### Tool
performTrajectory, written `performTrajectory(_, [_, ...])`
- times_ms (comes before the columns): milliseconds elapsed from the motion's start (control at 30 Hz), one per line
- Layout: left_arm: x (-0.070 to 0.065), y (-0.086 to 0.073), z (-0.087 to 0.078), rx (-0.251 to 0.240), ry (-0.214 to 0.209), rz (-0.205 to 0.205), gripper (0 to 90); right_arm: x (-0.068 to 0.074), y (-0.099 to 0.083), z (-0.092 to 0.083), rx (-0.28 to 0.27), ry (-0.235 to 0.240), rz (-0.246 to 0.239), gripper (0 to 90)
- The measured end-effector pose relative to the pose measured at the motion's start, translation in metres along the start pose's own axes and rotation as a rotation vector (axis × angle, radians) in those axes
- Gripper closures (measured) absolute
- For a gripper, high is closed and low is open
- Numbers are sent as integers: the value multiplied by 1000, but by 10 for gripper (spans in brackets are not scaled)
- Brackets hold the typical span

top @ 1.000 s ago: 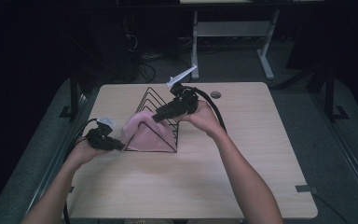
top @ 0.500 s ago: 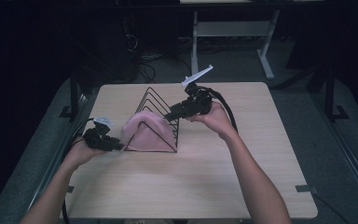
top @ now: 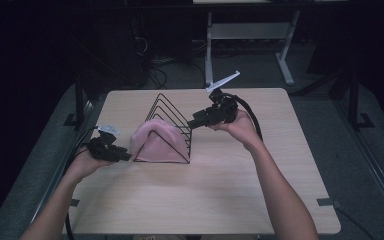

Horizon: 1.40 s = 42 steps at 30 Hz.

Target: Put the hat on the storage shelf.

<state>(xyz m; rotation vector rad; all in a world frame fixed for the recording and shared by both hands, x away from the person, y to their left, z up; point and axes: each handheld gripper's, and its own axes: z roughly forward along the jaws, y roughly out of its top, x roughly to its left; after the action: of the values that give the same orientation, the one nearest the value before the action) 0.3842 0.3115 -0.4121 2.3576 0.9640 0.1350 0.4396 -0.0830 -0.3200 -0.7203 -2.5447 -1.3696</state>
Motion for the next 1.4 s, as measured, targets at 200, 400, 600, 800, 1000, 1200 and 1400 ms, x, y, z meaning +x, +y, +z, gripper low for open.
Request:
performTrajectory(200, [0,0,-2,0,3,7,613,-4,-5,-7,7,-31,10,391])
performTrajectory(400, [-1,1,-4,-8,7,-2,591,-3,-9,-13,3,-62,1,369])
performTrajectory(600, [-1,1,-7,-12,-6,-25,564,-6,-15,-18,3,-79,14,359])
performTrajectory(800, [-2,4,-10,-12,-3,-6,526,-11,-25,-26,12,-114,35,341])
performTrajectory(1000, [-4,4,-9,-18,1,-11,493,-12,-34,-33,13,-141,42,332])
performTrajectory(1200, [-7,4,-12,-21,6,-8,477,-13,-44,-39,15,-162,65,321])
performTrajectory(1400, [-13,3,-16,-25,14,4,447,-9,-54,-44,8,-181,79,295])
